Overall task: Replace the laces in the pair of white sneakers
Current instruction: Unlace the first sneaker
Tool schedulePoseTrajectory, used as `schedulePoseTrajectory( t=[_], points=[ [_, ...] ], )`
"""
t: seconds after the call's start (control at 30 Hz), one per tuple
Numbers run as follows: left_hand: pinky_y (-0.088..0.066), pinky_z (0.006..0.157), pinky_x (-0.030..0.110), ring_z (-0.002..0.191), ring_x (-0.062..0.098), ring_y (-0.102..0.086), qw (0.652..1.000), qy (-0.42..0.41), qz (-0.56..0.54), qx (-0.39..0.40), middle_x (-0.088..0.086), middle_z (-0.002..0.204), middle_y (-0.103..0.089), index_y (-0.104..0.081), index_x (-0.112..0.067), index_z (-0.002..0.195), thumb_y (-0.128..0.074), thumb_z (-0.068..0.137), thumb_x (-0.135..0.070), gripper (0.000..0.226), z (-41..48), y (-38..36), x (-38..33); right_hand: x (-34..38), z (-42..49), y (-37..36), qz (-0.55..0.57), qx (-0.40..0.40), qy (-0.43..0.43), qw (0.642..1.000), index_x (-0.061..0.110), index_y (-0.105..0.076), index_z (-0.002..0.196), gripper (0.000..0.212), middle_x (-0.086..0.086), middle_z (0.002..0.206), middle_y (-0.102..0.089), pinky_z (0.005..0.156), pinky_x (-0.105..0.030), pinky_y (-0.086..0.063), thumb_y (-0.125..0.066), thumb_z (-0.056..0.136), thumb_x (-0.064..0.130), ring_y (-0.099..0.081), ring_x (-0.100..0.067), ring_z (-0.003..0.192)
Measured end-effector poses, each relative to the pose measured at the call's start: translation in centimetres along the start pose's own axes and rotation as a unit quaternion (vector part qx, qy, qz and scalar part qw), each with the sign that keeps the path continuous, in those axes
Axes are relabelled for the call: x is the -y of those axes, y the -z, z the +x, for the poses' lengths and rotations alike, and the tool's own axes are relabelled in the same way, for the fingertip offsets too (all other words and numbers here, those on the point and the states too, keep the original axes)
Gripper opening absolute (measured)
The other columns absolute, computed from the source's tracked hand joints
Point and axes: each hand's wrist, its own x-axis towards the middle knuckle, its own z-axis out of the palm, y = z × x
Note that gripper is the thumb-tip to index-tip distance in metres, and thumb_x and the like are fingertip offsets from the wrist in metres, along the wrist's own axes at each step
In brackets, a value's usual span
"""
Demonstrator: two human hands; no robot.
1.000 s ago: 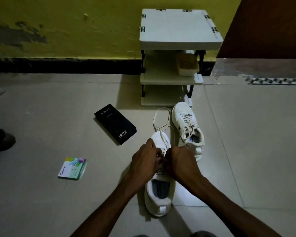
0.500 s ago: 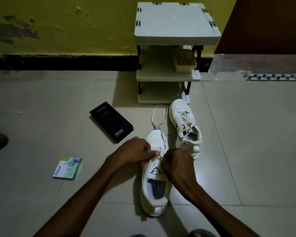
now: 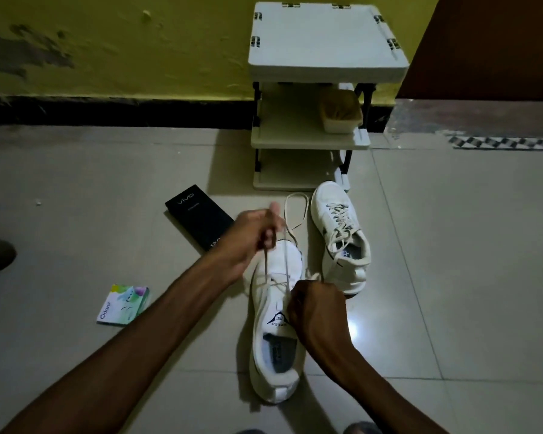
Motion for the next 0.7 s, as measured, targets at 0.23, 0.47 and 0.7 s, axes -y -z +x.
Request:
schedulePoseTrajectory(
  t=[0.23, 0.47, 0.7],
  points=[
    [-0.038, 0.048, 0.016, 0.061, 0.008, -0.055, 0.994, 0.044, 0.054, 0.088, 0.005, 0.101, -0.063, -0.065, -0.026, 0.123, -0.048, 0.101, -0.024, 0.027, -1.5, 2.1, 2.3, -0.3, 0.2, -0.4, 0.015, 0.001, 0.015, 1.000, 0.015, -0.070, 0.083, 0.006, -0.001, 0.077, -0.069, 0.065, -0.021, -0.050, -0.065, 0.086, 0.016, -0.061, -0.013, 0.068],
    [-0.044, 0.090, 0.023, 0.108, 0.013, -0.053, 0.907, -0.140, 0.397, 0.003, 0.002, 0.120, -0.050, -0.036, -0.039, 0.146, -0.053, 0.098, -0.032, 0.052, -0.5, 0.9, 3.3, -0.9, 0.0, -0.9, 0.050, -0.022, 0.033, 0.998, 0.014, -0.067, 0.074, 0.008, 0.006, 0.065, -0.056, 0.056, -0.010, -0.030, -0.070, 0.081, 0.017, -0.047, -0.006, 0.056],
    [-0.047, 0.056, 0.028, 0.058, 0.014, -0.057, 0.969, 0.012, 0.239, 0.053, 0.004, 0.069, -0.057, -0.068, -0.010, 0.107, -0.050, 0.101, -0.025, 0.025, 0.3, 0.3, 2.7, -1.7, -0.1, -1.2, 0.073, -0.048, 0.038, 0.995, 0.015, -0.060, 0.065, 0.014, 0.000, 0.059, -0.059, 0.052, -0.028, -0.042, -0.059, 0.077, 0.022, -0.053, -0.016, 0.054]
  ],
)
